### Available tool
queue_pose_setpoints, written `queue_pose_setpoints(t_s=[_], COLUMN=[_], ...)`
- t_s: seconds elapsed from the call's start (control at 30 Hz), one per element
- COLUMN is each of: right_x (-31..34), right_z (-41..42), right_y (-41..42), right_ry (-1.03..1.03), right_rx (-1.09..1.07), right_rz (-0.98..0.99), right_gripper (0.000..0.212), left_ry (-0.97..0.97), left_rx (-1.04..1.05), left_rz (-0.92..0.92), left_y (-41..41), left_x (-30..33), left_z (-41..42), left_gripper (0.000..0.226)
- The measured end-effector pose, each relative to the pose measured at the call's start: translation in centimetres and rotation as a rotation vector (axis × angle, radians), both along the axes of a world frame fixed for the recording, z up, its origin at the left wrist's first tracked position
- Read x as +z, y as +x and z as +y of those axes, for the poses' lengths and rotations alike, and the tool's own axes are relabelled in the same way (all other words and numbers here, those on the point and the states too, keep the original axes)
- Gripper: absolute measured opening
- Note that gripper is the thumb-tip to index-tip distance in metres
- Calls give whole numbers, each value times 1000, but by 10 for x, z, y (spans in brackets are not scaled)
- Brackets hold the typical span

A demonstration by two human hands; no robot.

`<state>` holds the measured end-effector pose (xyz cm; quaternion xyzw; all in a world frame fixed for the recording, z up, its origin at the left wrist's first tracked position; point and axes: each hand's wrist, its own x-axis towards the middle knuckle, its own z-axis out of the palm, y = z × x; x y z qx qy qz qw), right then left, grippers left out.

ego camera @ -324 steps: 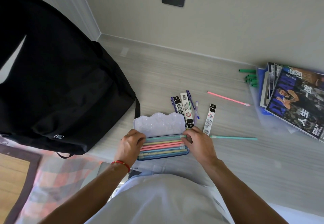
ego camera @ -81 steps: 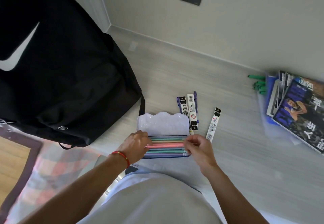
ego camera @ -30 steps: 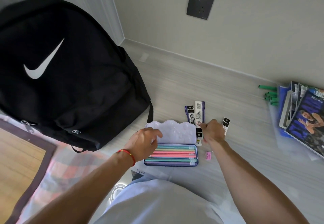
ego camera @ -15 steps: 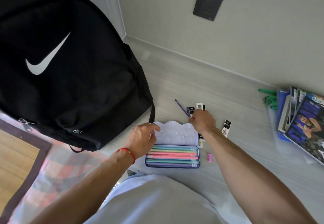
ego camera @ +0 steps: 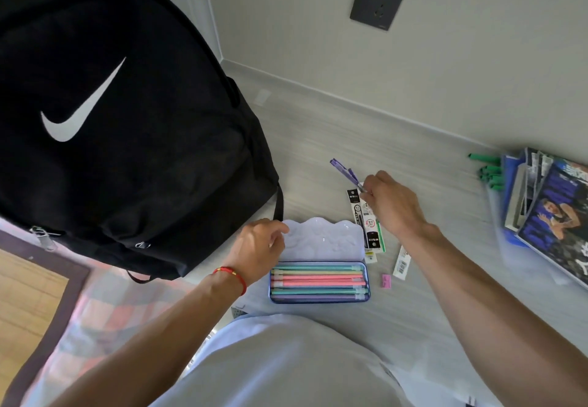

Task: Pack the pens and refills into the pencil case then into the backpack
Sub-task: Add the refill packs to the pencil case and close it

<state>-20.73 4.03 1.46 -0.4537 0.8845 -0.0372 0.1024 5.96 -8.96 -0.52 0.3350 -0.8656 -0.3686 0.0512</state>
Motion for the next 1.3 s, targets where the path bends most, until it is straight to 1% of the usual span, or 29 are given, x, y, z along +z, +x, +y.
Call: queue_pose_setpoints(t_s=[0.03,0.13,0.17,0.23,0.3,0.33,0.4,0.47,0.53,0.6,0.67,0.77,0.87,1.0,1.1,1.2,1.3], right_x=[8,11,8,-2,-10,-12,-15,-18,-22,-27,-34,-44,-50,-56,-61,-64,-66], right_z=[5,21,26,36,44,47,50,51,50,52,58,71,78,83,88,91,95], right_y=[6,38,52,75,89,92,95,95,95,93,90,90,98,105,109,110,109], right_ry=[-9,73,101,104,51,12,-57,-126,-164,-147,-133,-137,-204,-327,-366,-415,-425], right_rx=[62,248,301,384,377,341,255,194,156,121,105,118,81,21,-12,-53,-45], right_rz=[9,-2,-19,-59,-154,-224,-392,-533,-609,-644,-645,-614,-595,-582,-565,-493,-429], right_gripper=[17,9,8,10,12,13,11,7,8,13,16,20,20,13,14,15,19], left_ry=[62,385,460,540,555,529,461,455,394,345,308,186,64,20,-16,-88,-162], left_rx=[39,95,92,110,148,155,135,92,34,17,14,-50,-108,-135,-147,-150,-165], left_rz=[33,169,223,310,302,255,131,57,7,-24,-32,-17,-15,-14,3,12,29], left_y=[-4,-11,-11,-11,-13,-13,-11,-9,-7,-3,4,11,12,15,17,18,19], left_x=[1,9,10,12,12,10,5,-2,-10,-18,-24,-30,-32,-33,-34,-34,-33], left_z=[2,11,16,25,33,36,41,46,50,52,51,51,50,50,51,51,50], left_gripper=[27,60,64,53,38,35,36,35,32,28,23,14,5,9,8,8,9])
